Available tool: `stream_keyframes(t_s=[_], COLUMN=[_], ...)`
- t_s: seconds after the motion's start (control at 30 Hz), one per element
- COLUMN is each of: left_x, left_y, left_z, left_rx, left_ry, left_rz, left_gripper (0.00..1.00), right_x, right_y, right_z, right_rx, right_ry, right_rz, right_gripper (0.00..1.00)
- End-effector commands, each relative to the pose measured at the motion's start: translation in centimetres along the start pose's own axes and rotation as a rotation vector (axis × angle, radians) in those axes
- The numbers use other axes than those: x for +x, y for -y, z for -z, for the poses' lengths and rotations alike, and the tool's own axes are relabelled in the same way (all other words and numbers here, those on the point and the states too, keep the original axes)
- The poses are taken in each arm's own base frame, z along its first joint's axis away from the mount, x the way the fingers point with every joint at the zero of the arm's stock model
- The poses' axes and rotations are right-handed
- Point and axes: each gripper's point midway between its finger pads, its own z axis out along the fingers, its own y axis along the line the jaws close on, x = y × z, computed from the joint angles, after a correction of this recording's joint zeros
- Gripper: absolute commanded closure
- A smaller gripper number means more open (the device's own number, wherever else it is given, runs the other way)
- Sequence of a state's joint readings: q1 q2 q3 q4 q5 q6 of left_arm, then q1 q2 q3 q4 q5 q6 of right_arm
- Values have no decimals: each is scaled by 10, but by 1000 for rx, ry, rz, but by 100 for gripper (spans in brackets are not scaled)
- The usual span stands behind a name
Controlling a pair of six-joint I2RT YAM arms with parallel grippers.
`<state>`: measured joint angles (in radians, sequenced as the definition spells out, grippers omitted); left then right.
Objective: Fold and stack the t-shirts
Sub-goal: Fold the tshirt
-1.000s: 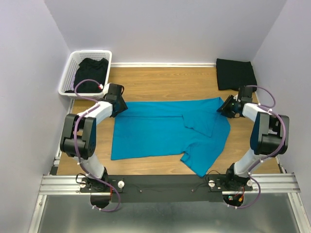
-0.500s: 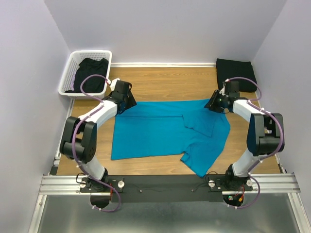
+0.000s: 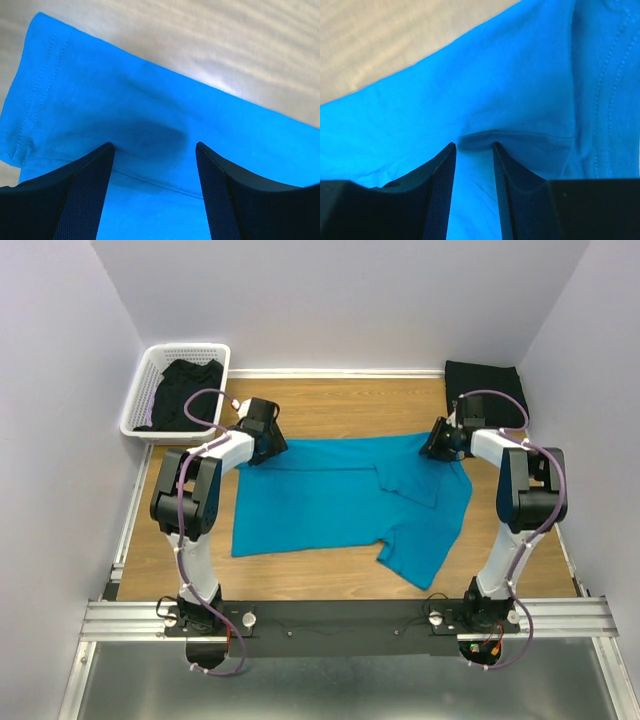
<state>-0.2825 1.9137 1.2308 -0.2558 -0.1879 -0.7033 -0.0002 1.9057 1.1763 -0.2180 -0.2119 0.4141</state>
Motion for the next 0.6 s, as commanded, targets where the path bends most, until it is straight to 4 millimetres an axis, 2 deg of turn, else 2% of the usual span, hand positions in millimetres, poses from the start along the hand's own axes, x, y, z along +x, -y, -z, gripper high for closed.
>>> stream_keyframes(t_s=[0.0,0.13,0.23,0.27,0.33,0.37,0.4,0.43,0.47,0.5,0.53,0.57], left_x=[2,-20,-40,-53,-65,-81,-81,-91,-91,-78,-74,-73], left_y=[-24,-21,-10,-5,0,7,3,7,5,-10,-15,-20], left_z=[-25,-31,-22,-8,9,33,43,68,79,85,94,112], left_rx=[-77,-79,-56,-33,-10,20,16,35,32,-15,-30,-35], left_ry=[-57,-39,3,36,76,126,137,180,192,175,177,197], left_rz=[9,-7,-21,-20,-12,-4,-8,-3,-2,0,9,25], left_gripper=[25,26,21,19,15,14,12,11,10,10,10,10], right_x=[-1,-20,-35,-40,-43,-46,-49,-45,-44,-41,-38,-27], right_y=[19,11,-1,-16,-26,-30,-36,-37,-38,-37,-35,-27], right_z=[-25,-41,-35,-26,-14,-5,10,20,29,48,57,64], right_rx=[75,46,15,-3,-8,-11,-11,-5,2,23,39,68], right_ry=[-23,-9,14,32,42,55,78,74,80,100,104,81], right_rz=[32,41,48,73,96,107,116,119,120,121,119,112], right_gripper=[56,55,53,52,49,47,44,41,39,37,33,31])
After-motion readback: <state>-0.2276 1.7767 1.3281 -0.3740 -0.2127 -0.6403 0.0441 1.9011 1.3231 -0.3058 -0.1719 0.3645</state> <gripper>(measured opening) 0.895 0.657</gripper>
